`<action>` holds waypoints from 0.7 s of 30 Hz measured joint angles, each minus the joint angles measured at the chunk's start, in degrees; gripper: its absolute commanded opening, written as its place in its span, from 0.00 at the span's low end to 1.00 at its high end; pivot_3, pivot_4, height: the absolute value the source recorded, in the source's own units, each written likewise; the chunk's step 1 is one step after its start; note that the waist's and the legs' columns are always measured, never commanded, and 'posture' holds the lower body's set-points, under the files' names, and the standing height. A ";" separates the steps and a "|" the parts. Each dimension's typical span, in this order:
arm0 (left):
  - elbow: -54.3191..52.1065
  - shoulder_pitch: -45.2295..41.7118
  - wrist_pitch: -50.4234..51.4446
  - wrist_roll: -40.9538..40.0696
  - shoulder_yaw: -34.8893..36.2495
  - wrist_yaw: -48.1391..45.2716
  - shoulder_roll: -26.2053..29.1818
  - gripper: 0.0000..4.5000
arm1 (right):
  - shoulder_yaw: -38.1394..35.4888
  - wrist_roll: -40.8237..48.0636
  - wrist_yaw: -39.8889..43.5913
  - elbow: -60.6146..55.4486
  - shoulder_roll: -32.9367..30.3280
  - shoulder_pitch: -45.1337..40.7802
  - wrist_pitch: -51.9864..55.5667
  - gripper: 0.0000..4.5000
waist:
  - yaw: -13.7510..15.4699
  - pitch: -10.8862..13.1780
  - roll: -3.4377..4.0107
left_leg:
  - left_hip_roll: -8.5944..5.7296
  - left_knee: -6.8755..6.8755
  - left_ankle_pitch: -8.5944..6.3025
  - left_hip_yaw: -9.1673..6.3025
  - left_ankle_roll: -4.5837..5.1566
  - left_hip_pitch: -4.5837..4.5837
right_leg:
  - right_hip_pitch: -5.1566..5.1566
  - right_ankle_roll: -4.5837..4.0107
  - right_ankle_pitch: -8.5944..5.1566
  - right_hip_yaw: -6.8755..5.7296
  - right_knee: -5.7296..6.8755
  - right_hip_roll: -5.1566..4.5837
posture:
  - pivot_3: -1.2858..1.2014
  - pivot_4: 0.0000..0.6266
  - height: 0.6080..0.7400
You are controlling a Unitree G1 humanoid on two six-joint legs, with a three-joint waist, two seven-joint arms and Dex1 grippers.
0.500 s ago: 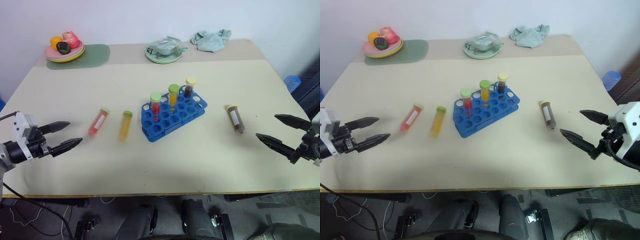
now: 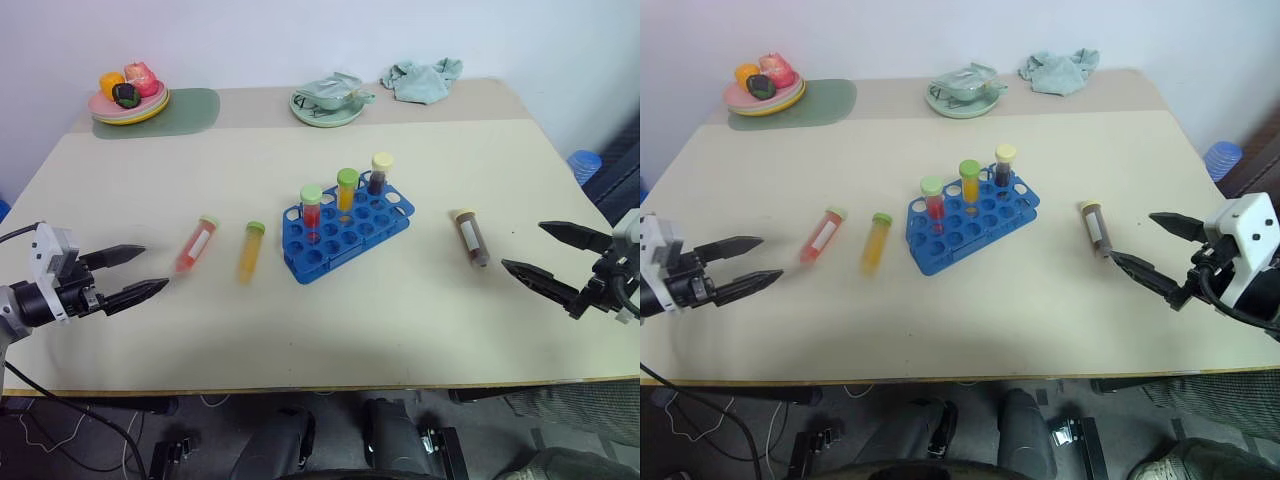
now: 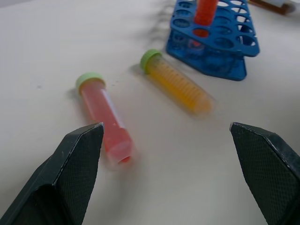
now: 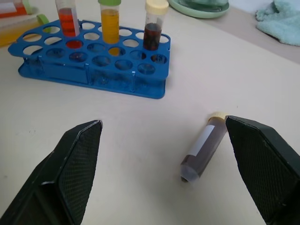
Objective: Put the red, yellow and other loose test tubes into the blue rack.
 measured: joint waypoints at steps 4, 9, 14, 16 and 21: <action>-1.01 1.07 0.95 -0.53 0.00 -0.05 -0.14 0.98 | 0.31 0.12 -0.06 -0.04 0.00 -0.29 0.23 0.96 | -0.02 0.00 0.00 | 0.00 0.00 0.00 0.01 0.00 0.00 | 0.00 0.00 0.00 0.00 -0.01 0.00 | 0.52 0.24 1.00; -1.87 1.92 1.31 -0.72 0.01 -0.08 -0.18 0.98 | 0.50 0.50 -0.02 -0.04 0.00 -0.67 0.31 0.96 | 0.02 0.00 0.00 | 0.00 0.00 0.00 0.01 -0.01 -0.01 | 0.00 0.00 0.00 0.00 -0.01 0.00 | 0.52 0.24 1.00; -6.40 1.96 4.80 -4.33 0.24 -0.84 -0.91 0.98 | 2.08 1.38 -1.63 0.36 0.00 -3.92 2.22 0.96 | -0.03 0.00 -0.01 | 0.00 0.00 0.00 0.01 0.00 0.00 | 0.00 0.00 0.00 0.00 -0.01 0.00 | 0.52 0.24 1.00; -8.69 0.35 7.18 -6.51 -0.07 -1.31 -0.97 0.98 | 3.90 2.14 -3.20 1.34 -0.72 -6.66 5.11 0.96 | 0.00 0.01 0.00 | 0.00 0.00 0.00 0.02 0.00 -0.01 | 0.00 0.00 0.00 0.00 0.00 -0.01 | 0.52 0.24 1.00; -15.71 -8.77 11.73 -12.26 -3.99 -2.77 -2.58 0.98 | 14.52 2.31 -8.29 7.87 -6.03 -20.13 17.10 0.96 | -0.06 0.02 0.03 | 0.00 0.01 0.01 0.05 -0.02 -0.03 | -0.03 -0.01 0.00 0.00 -0.01 -0.04 | 0.52 0.24 1.00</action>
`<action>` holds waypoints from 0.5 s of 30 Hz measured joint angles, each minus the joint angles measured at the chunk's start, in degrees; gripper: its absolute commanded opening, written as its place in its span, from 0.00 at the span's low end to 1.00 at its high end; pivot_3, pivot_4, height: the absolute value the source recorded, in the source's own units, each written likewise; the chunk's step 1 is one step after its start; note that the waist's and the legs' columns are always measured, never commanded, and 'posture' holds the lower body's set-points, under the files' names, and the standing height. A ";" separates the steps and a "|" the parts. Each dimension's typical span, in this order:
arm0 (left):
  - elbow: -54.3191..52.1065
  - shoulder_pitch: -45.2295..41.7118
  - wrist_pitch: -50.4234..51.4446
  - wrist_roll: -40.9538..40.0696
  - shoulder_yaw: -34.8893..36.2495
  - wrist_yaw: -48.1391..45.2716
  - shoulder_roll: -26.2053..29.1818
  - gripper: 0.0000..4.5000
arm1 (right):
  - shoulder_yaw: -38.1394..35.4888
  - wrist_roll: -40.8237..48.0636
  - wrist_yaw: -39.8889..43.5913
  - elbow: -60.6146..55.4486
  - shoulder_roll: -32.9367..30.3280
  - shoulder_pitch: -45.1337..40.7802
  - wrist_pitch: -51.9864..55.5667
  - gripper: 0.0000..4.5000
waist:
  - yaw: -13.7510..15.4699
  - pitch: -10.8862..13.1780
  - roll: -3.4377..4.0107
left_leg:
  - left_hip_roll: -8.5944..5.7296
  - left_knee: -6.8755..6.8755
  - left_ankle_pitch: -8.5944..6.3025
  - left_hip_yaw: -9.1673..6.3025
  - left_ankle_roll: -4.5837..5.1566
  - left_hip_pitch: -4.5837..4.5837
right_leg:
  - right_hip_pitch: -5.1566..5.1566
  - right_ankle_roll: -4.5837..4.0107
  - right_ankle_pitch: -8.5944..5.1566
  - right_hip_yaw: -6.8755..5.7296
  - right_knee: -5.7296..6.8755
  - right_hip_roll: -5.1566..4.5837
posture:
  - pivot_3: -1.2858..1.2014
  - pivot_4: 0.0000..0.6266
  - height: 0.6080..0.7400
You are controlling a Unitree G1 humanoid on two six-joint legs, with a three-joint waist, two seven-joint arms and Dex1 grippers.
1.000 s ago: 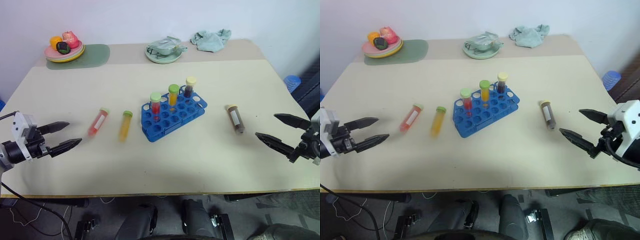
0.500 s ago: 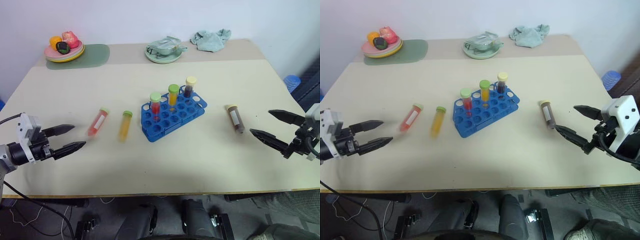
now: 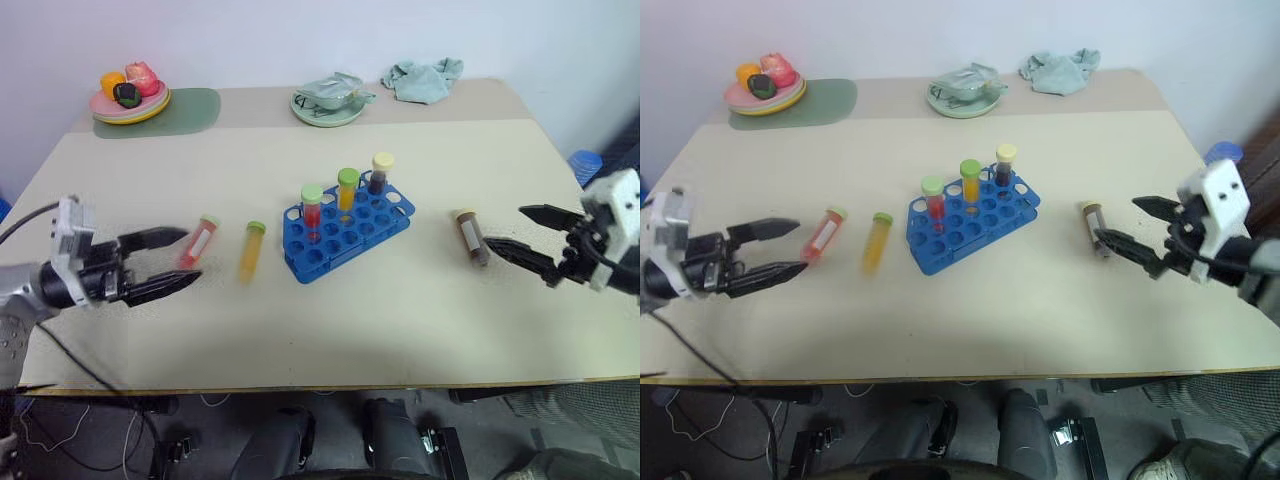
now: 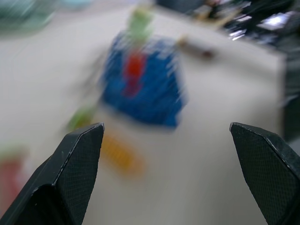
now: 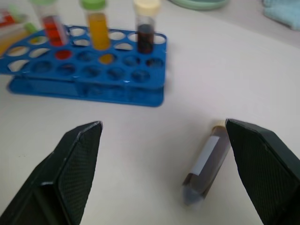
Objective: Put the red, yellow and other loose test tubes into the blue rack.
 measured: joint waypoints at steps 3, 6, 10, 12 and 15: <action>-2.29 -3.97 0.68 -0.63 -5.11 -0.68 -1.97 0.98 | 7.59 -0.77 -0.40 6.57 -2.02 -8.27 5.80 0.96 | -0.14 0.00 0.00 | 0.00 -0.02 0.01 0.03 0.00 -0.02 | -0.03 0.00 0.00 0.00 -0.04 0.00 | 0.52 0.24 1.00; -3.51 -7.11 0.61 0.80 -10.59 -0.44 -4.67 0.98 | 14.49 -3.80 -0.81 14.03 -2.36 -16.55 9.22 0.96 | -0.07 0.02 -0.01 | 0.00 -0.01 0.01 0.06 0.00 -0.06 | -0.02 0.00 0.00 0.02 -0.08 0.00 | 0.52 0.24 1.00; -3.65 -9.52 -0.08 3.87 -15.42 1.29 -8.35 0.98 | 22.09 -8.47 -0.25 22.41 -2.02 -23.95 10.87 0.96 | -0.01 0.03 -0.02 | 0.00 0.00 0.01 0.08 0.01 -0.08 | -0.05 0.01 0.00 0.02 -0.09 0.00 | 0.52 0.24 1.00; -3.76 -10.18 -0.60 5.08 -17.32 2.16 -10.18 0.98 | 25.28 -10.34 0.65 26.83 -0.93 -28.25 11.52 0.96 | -0.02 0.03 -0.03 | 0.00 0.01 0.01 0.08 0.01 -0.08 | -0.04 0.01 0.01 0.02 -0.09 0.00 | 0.52 0.24 1.00; -4.06 -10.50 -1.22 6.77 -19.75 2.24 -11.79 0.98 | 29.43 -14.07 1.90 34.90 1.02 -33.99 11.34 0.96 | -0.17 0.04 -0.04 | 0.00 0.01 0.01 0.08 0.00 -0.08 | -0.06 0.01 0.01 0.02 -0.08 0.01 | 0.52 0.24 1.00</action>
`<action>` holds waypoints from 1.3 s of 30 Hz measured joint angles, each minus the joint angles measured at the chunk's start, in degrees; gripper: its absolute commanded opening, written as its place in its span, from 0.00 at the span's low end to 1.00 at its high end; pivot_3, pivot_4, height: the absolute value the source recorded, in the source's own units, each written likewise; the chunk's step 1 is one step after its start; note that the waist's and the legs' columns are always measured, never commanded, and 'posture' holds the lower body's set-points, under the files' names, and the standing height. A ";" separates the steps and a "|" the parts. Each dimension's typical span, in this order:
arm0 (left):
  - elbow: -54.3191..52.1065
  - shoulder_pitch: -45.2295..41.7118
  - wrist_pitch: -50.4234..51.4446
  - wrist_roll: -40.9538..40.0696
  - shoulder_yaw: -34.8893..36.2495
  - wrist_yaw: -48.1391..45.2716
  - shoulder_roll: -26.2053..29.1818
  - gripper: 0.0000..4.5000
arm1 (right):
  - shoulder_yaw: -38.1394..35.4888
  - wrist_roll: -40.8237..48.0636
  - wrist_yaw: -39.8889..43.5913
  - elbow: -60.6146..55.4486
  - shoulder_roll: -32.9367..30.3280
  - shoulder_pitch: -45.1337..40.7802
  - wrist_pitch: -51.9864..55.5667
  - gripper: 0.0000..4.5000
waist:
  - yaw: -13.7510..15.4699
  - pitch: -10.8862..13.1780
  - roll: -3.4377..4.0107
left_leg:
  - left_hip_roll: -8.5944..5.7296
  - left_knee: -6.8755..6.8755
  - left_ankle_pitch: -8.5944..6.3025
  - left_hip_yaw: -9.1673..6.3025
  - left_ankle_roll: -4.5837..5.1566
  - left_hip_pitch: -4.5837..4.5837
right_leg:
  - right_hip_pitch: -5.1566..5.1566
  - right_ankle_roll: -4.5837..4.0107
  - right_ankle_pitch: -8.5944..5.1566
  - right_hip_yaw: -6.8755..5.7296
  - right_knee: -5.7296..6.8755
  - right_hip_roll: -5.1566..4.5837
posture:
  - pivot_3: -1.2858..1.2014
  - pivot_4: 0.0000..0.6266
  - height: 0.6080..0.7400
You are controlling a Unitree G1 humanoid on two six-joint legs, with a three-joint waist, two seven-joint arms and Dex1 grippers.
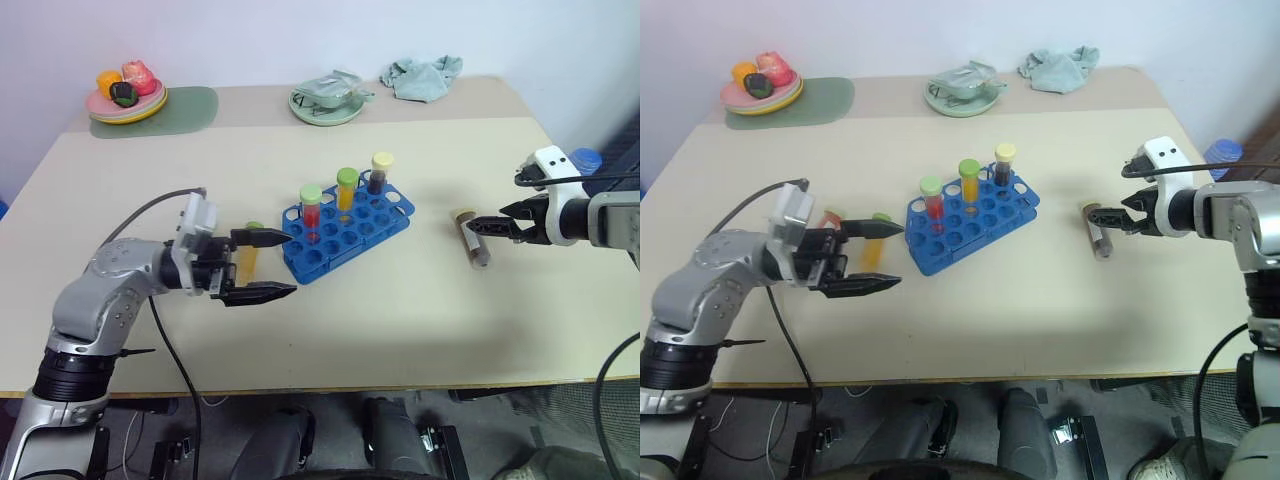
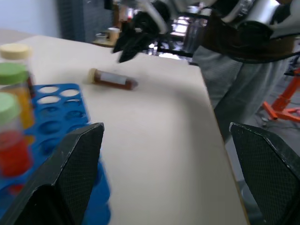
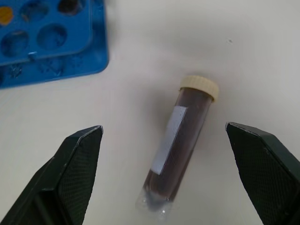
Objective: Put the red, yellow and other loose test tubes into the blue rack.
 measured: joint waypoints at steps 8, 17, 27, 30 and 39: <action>0.05 -3.43 -2.45 5.18 -3.56 2.66 -3.57 0.98 | 7.14 -9.42 3.64 18.27 6.32 -10.32 -4.30 0.96 | 0.11 0.00 0.00 | 0.00 0.01 0.01 0.00 -0.01 -0.02 | -0.02 0.00 0.00 0.00 0.01 0.00 | 0.52 0.24 1.00; -0.56 -3.79 -3.55 11.56 -6.75 8.08 -5.30 0.98 | 9.22 -17.73 5.67 32.40 11.35 -15.22 -10.18 0.96 | 0.09 0.01 -0.01 | -0.01 0.02 0.02 0.00 -0.03 -0.02 | -0.04 0.00 0.01 0.00 0.07 0.01 | 0.52 0.24 1.00; -2.51 -3.75 -3.34 12.66 -8.20 10.36 -5.92 0.99 | 10.78 -26.10 7.73 42.02 14.24 -18.67 -17.16 0.32 | 0.02 0.00 -0.01 | -0.01 0.05 0.03 0.00 -0.06 0.01 | -0.04 0.00 0.01 0.01 0.12 0.04 | 0.52 0.24 1.00; -2.61 -3.64 -3.34 12.66 -8.21 10.88 -5.92 0.99 | 10.78 -27.83 8.61 42.23 15.24 -19.17 -17.79 0.17 | -0.27 0.00 -0.01 | -0.01 0.06 0.05 0.00 -0.08 0.02 | -0.04 0.00 0.01 0.03 0.13 0.05 | 0.52 0.24 1.00; -2.87 -1.27 -3.31 12.53 -7.33 12.46 -5.68 0.99 | 4.33 -24.25 12.30 25.83 15.07 -12.12 -16.95 0.17 | -0.25 0.00 0.01 | 0.00 0.01 0.05 -0.04 -0.10 -0.03 | -0.13 0.00 0.01 0.05 0.15 0.07 | 0.52 0.24 1.00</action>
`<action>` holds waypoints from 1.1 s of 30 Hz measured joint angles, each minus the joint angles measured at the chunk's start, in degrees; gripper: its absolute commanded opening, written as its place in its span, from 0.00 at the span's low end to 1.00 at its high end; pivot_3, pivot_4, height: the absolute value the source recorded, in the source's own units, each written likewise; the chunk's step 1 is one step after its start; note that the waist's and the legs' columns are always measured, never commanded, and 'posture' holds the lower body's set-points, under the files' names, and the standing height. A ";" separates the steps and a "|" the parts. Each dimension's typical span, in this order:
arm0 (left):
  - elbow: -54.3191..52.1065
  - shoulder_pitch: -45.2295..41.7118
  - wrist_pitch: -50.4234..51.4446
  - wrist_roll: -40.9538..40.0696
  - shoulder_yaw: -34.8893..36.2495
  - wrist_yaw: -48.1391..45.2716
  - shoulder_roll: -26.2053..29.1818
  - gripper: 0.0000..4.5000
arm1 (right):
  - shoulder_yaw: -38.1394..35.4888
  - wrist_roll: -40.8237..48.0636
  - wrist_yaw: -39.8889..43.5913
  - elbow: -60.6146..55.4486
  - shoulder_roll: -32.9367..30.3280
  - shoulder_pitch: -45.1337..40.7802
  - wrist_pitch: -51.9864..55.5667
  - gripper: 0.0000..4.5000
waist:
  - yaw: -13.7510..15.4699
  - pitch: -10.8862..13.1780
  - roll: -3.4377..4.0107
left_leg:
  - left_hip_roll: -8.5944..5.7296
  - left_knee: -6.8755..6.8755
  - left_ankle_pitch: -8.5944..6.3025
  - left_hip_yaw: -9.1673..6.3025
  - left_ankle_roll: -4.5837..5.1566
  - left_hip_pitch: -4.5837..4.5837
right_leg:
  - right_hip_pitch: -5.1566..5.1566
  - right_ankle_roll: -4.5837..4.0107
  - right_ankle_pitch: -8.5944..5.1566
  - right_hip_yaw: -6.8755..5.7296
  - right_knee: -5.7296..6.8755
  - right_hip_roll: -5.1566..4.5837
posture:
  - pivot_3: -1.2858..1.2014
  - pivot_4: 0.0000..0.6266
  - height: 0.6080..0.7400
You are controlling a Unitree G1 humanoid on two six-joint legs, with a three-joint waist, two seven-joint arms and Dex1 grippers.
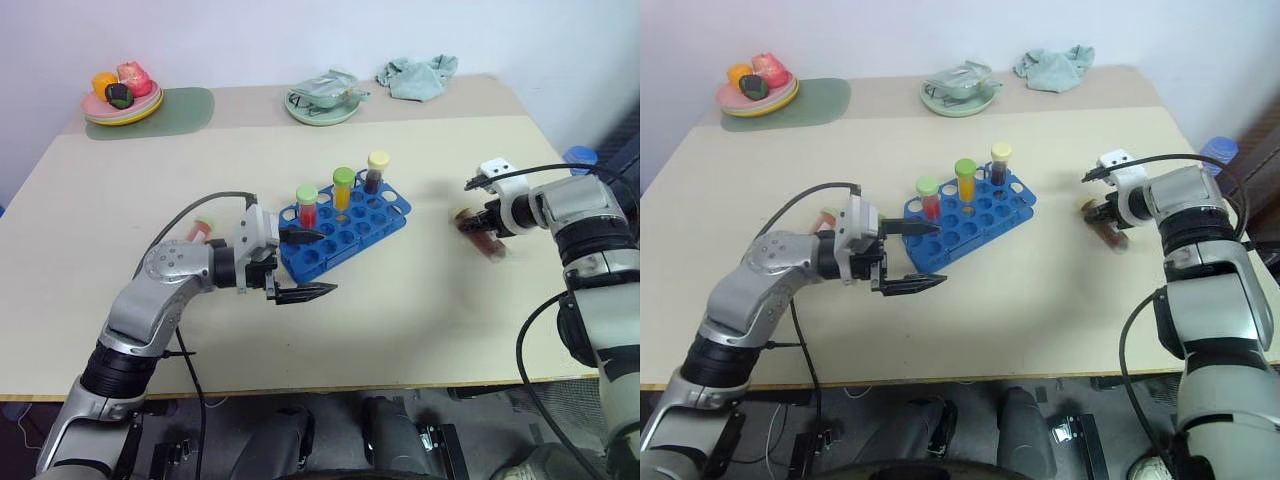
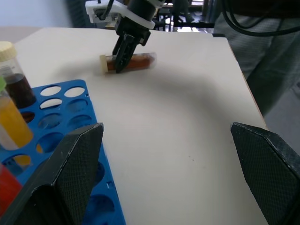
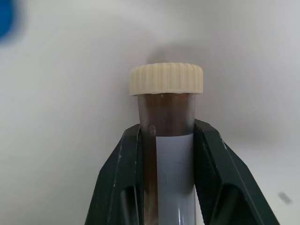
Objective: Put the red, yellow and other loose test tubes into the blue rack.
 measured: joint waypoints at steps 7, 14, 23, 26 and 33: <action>1.76 4.21 -2.94 0.21 3.94 0.39 1.77 0.99 | -24.74 16.95 -11.80 -44.08 12.23 17.87 5.56 0.17 | 0.46 -0.02 0.00 | 0.00 0.02 0.00 -0.03 -0.02 0.04 | 0.06 0.00 0.00 0.01 0.03 0.01 | 0.52 0.24 1.00; 5.75 4.73 -5.53 -0.09 8.16 2.57 -0.09 0.99 | -23.14 16.70 -23.74 -54.01 28.00 28.15 -11.75 0.17 | 0.06 -0.02 0.02 | 0.00 0.06 0.02 0.01 -0.04 0.11 | 0.05 0.01 0.01 0.03 0.12 0.03 | 0.52 0.24 1.00; 8.79 3.74 -7.40 -0.07 12.80 8.84 -1.92 0.99 | -16.08 9.81 -28.29 -34.42 36.05 26.40 -44.63 0.17 | -1.15 -0.03 0.03 | 0.00 0.04 0.06 -0.01 -0.11 0.16 | 0.05 -0.01 0.02 0.03 0.17 0.21 | 0.52 0.24 1.00; 7.55 4.24 -6.76 -0.16 13.49 10.16 -1.71 0.99 | -16.34 9.68 -28.39 -29.44 36.17 25.00 -49.98 0.17 | -1.26 -0.03 0.03 | 0.01 0.04 0.06 -0.01 -0.11 0.16 | 0.05 -0.02 0.02 0.05 0.17 0.25 | 0.52 0.24 1.00; 2.39 6.18 -3.86 -1.30 14.98 12.76 -0.89 0.99 | -17.79 10.42 -28.69 -17.07 36.37 22.60 -58.99 0.17 | -1.41 -0.02 0.04 | 0.12 0.03 0.09 -0.01 -0.16 0.18 | 0.04 -0.10 0.07 0.16 0.17 0.42 | 0.52 0.24 1.00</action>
